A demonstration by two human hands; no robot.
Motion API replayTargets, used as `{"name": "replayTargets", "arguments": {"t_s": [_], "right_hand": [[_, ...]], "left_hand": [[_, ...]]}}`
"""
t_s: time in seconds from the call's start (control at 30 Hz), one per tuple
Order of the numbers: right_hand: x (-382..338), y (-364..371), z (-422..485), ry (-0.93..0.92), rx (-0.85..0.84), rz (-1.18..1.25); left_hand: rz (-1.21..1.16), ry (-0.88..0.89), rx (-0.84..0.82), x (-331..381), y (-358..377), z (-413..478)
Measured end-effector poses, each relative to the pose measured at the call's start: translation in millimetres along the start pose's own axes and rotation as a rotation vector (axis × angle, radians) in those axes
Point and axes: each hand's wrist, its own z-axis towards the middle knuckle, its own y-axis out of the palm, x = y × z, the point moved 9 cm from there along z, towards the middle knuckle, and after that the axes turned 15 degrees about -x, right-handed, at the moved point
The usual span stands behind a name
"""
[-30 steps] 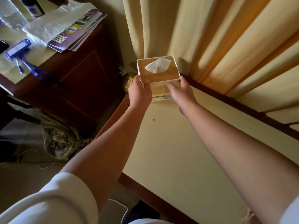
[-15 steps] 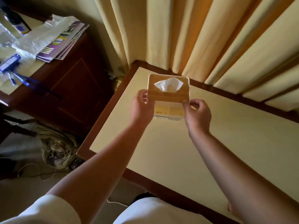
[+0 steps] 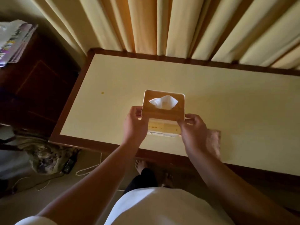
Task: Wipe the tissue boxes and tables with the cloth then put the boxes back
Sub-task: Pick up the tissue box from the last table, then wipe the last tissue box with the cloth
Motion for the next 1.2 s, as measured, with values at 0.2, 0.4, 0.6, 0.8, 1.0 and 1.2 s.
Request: {"name": "replayTargets", "arguments": {"t_s": [0.2,0.4,0.6,0.8,1.0,1.2], "right_hand": [[25,-23,-25,-0.016,-0.035,-0.038],[24,-27,-32,-0.128,-0.086,-0.103],[22,-46,-39,-0.280,-0.115,-0.204],[48,-78,-29,-0.285,-0.210,-0.606],[85,-67,-23,-0.347,-0.453,-1.085],[129,-52,-11,-0.259,-0.460,-1.172]], "left_hand": [[0.041,-0.040,-0.013,-11,21,-40],[0.130,-0.044,-0.050,-8,28,-50],[0.338,0.179,0.038,37,38,-82],[0.481,0.659,-0.262,88,130,-124],[0.644,0.523,-0.536,48,226,-112],[0.866,0.454,-0.673,-3,265,-86]]}}
